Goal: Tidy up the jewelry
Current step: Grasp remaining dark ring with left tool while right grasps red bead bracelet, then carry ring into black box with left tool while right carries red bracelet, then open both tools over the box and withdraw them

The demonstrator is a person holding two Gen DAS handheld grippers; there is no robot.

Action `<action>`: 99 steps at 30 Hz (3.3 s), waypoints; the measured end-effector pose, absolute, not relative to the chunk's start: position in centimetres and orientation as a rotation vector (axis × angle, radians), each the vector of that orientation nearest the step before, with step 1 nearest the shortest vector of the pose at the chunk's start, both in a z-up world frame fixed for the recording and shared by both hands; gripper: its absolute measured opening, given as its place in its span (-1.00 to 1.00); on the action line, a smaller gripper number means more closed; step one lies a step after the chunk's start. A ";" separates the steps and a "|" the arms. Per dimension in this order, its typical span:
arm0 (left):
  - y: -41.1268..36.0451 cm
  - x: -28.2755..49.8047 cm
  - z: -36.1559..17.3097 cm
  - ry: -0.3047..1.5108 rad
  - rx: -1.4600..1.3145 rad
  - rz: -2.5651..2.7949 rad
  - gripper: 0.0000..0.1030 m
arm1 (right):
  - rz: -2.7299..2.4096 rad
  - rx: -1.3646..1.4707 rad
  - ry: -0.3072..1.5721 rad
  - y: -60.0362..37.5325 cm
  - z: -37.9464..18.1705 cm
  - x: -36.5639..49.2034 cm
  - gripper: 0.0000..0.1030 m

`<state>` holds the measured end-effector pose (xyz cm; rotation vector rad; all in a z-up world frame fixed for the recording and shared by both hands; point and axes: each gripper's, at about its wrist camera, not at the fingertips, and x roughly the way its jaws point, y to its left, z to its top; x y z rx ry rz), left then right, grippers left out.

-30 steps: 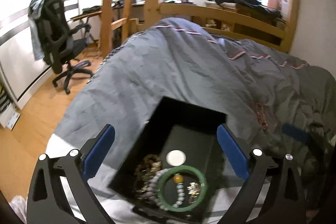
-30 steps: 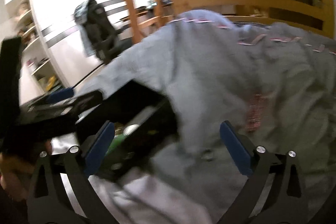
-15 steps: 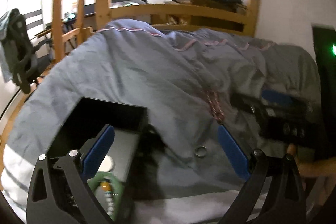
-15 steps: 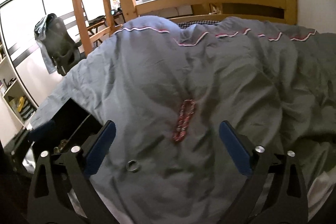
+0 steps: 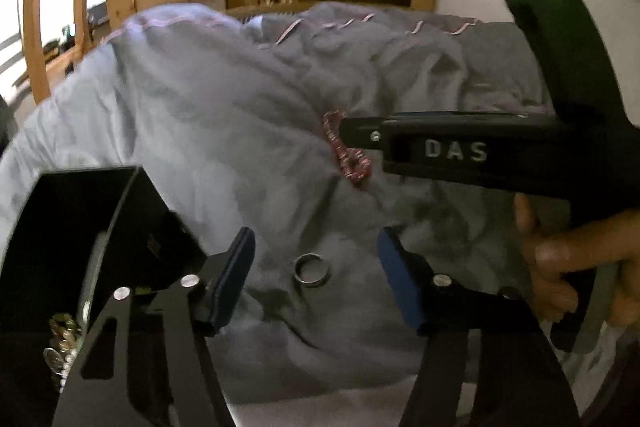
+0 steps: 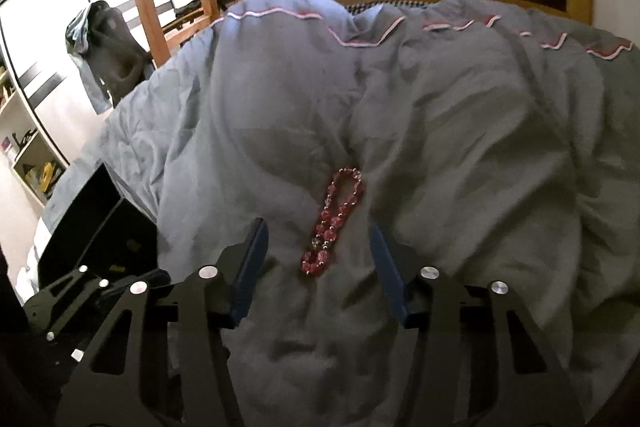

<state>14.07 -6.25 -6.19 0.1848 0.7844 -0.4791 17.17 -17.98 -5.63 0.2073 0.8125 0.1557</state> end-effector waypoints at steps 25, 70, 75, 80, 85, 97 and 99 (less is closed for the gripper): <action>-3.8 15.9 -4.0 0.821 0.074 -0.417 -0.63 | 0.166 0.256 0.766 -17.8 -5.7 17.3 -0.84; 4.6 10.7 3.4 0.766 -0.014 -0.272 -0.63 | 0.358 0.210 0.658 -10.2 3.0 11.0 -0.84; 6.5 10.7 3.4 0.765 -0.026 -0.235 -0.63 | 0.409 0.213 0.670 -8.4 2.7 11.3 -0.84; 8.5 10.8 3.9 0.757 -0.047 -0.193 -0.63 | 0.447 0.202 0.661 -7.0 3.1 11.4 -0.84; 10.2 10.7 4.1 0.754 -0.072 -0.185 -0.63 | 0.500 0.233 0.666 -6.2 3.2 11.6 -0.84; 11.9 11.3 2.4 0.813 -0.100 -0.173 -0.63 | 0.621 0.336 0.684 -4.6 3.0 12.2 -0.83; 11.9 11.5 2.1 0.827 -0.108 -0.179 -0.63 | 0.640 0.340 0.700 -4.1 2.5 12.3 -0.83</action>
